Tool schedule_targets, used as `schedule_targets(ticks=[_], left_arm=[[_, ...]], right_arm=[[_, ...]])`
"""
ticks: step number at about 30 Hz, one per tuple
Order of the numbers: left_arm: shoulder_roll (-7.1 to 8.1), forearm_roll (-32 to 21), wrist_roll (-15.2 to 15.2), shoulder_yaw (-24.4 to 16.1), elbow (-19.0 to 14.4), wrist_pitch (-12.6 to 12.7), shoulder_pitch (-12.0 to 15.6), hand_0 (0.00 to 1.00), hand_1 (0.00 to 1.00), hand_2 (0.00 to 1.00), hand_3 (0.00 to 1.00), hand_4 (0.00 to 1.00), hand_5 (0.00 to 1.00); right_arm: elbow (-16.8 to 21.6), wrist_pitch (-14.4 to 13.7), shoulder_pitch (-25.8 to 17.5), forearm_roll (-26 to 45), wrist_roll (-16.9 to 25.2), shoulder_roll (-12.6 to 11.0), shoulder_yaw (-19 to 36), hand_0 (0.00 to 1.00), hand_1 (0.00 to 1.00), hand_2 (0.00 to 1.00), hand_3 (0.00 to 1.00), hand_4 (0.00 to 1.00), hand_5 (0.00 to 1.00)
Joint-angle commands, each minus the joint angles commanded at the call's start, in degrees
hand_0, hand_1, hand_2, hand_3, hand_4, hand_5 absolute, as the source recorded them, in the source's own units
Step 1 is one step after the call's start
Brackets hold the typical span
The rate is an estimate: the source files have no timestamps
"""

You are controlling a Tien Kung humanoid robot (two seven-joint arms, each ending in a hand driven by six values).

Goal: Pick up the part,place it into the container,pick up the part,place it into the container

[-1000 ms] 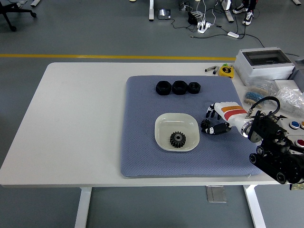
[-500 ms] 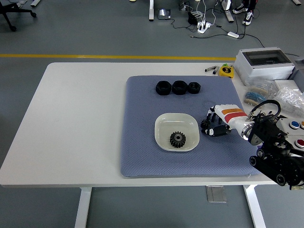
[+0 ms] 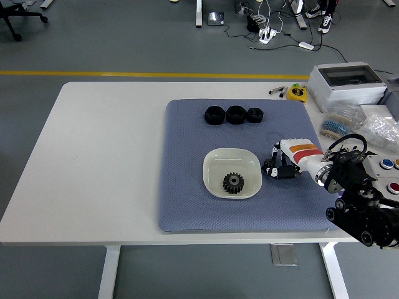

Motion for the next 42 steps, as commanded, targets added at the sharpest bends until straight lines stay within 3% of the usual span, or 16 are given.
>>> schedule_targets(ticks=[15, 18, 27, 34, 36, 41, 42], left_arm=[[0.12, -0.39, -0.08, 0.19, 0.09, 0.12, 0.16, 0.695, 0.718, 0.735, 0.634, 0.663, 0.645], [0.11, -0.37, -0.08, 0.15, 0.12, 0.16, 0.16, 0.695, 0.718, 0.735, 0.635, 0.662, 0.644], [0.05, 0.35, 0.04, -0.39, 0.12, 0.07, 0.32, 0.695, 0.717, 0.735, 0.635, 0.664, 0.646], [-0.07, 1.08, 0.15, -0.72, 0.07, -0.02, 0.31, 0.695, 0.717, 0.735, 0.635, 0.663, 0.647], [-0.07, 0.95, 0.09, -0.59, 0.04, -0.01, 0.32, 0.695, 0.715, 0.735, 0.635, 0.662, 0.646], [-0.08, 0.55, 0.0, -0.37, -0.02, 0.0, 0.29, 0.695, 0.715, 0.735, 0.635, 0.662, 0.646], [-0.07, 0.61, 0.01, -0.39, -0.03, -0.05, 0.28, 0.695, 0.715, 0.735, 0.635, 0.661, 0.646]], right_arm=[[2.72, -1.09, -0.01, -1.84, -0.29, -2.24, 5.22, 0.002, 0.049, 0.194, 0.325, 0.73, 0.501], [5.28, -1.71, -0.39, -3.92, -0.64, -3.22, 7.76, 0.002, 0.05, 0.192, 0.327, 0.73, 0.51], [19.09, -4.63, -4.56, -8.48, -0.92, -5.88, 11.41, 0.002, 0.049, 0.195, 0.335, 0.764, 0.476], [23.34, -6.37, -6.72, -9.22, -1.35, -4.46, 8.7, 0.002, 0.05, 0.199, 0.373, 0.775, 0.457], [23.33, -7.11, -7.02, -9.53, -1.67, -3.76, 7.71, 0.002, 0.064, 0.215, 0.428, 0.758, 0.459], [21.7, -8.32, -6.71, -9.47, -1.98, -1.56, 4.93, 0.002, 0.064, 0.215, 0.428, 0.758, 0.459], [21.08, -8.34, -6.52, -9.39, -1.99, -1.02, 4.42, 0.002, 0.082, 0.283, 0.477, 0.72, 0.477]])
